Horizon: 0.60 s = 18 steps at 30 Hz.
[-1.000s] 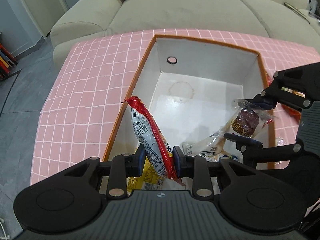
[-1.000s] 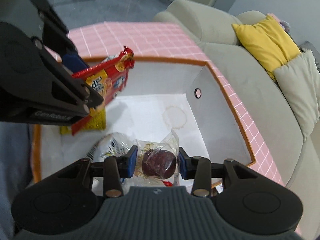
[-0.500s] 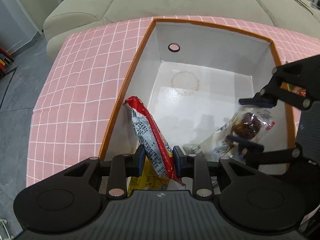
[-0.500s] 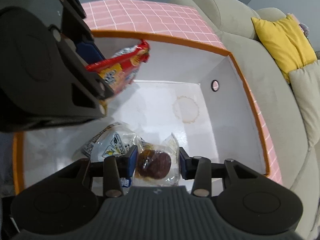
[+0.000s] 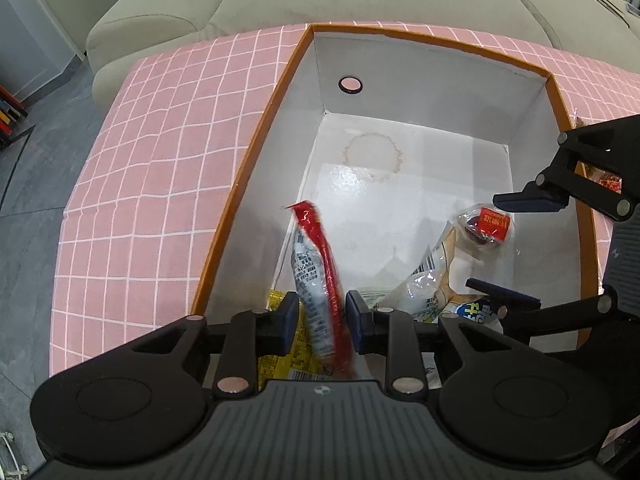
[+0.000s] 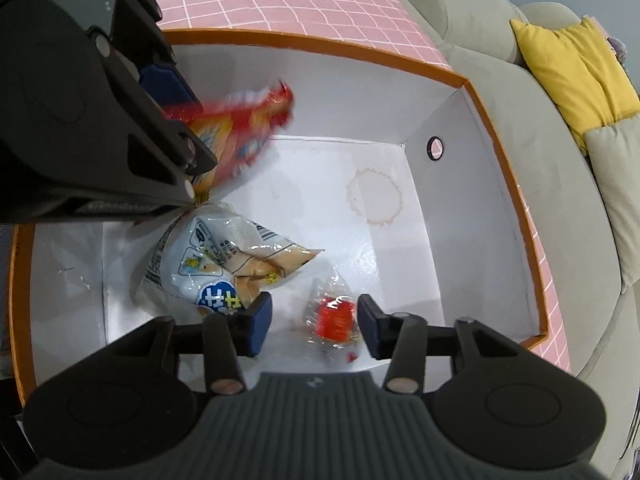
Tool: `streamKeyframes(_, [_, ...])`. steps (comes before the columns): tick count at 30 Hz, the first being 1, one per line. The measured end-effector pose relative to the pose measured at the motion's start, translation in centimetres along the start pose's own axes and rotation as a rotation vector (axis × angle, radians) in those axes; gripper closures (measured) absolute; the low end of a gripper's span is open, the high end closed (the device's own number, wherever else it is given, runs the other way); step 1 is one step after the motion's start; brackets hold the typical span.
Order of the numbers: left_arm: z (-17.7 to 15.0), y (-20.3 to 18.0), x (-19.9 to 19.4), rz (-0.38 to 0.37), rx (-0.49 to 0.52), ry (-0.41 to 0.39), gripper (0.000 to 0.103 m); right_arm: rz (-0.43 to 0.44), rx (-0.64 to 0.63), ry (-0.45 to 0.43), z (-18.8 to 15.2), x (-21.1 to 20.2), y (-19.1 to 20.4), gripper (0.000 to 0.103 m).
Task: Organize snacks
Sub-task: 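Raise both open tools out of the box toward the remaining snacks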
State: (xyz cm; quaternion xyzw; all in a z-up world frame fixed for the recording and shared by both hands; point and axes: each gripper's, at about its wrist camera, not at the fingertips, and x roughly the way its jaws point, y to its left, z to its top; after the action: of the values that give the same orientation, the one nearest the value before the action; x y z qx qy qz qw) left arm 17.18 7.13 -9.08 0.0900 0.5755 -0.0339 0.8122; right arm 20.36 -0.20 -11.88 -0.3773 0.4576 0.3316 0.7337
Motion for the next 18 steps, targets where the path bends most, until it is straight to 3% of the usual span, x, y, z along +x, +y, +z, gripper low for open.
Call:
streamKeyframes(9, [0.1, 0.2, -1.8, 0.019, -0.007, -0.044, 0.061, -0.042, 0.017, -0.032, 0.0, -1.1, -0.3, 0.034])
streamKeyframes(18, [0.1, 0.0, -5.4, 0.013, -0.049, -0.145, 0.058, -0.051, 0.098, -0.106, -0.9, -4.2, -1.4, 0.03])
